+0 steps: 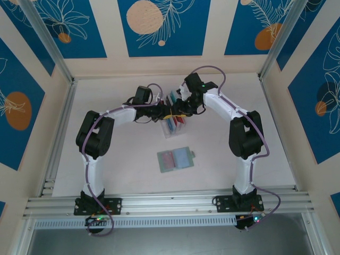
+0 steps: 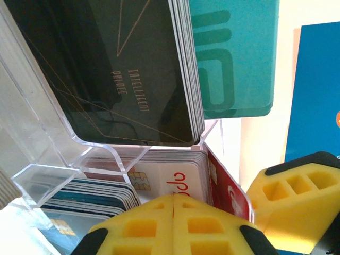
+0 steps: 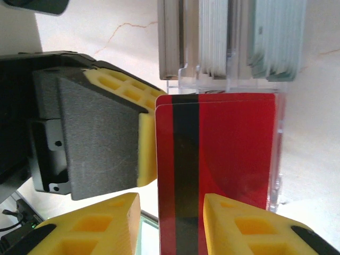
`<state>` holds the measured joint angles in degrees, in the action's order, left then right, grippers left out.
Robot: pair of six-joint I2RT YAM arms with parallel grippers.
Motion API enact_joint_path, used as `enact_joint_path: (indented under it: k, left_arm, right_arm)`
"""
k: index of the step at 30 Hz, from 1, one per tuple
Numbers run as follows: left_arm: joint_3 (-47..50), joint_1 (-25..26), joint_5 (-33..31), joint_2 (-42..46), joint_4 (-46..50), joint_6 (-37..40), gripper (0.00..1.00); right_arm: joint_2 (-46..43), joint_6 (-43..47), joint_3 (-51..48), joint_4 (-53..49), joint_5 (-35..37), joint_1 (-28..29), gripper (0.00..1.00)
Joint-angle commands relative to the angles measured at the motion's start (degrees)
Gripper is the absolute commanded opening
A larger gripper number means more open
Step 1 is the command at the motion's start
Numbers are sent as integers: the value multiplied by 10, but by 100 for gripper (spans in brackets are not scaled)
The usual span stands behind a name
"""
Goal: Put the credit cards into the card holder
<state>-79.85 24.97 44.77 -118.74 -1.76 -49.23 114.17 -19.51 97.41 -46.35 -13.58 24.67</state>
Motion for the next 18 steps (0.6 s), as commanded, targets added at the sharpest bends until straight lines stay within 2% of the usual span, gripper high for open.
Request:
enact_joint_path:
  k: [1, 18]
  left_arm:
    - [5, -2, 8, -9, -24, -4, 5]
    - [6, -2, 9, -12, -27, -6, 5]
  right_arm:
    - [-16, -4, 17, -21, -26, 9, 37]
    - [-13, -4, 26, -38, 4, 9, 25]
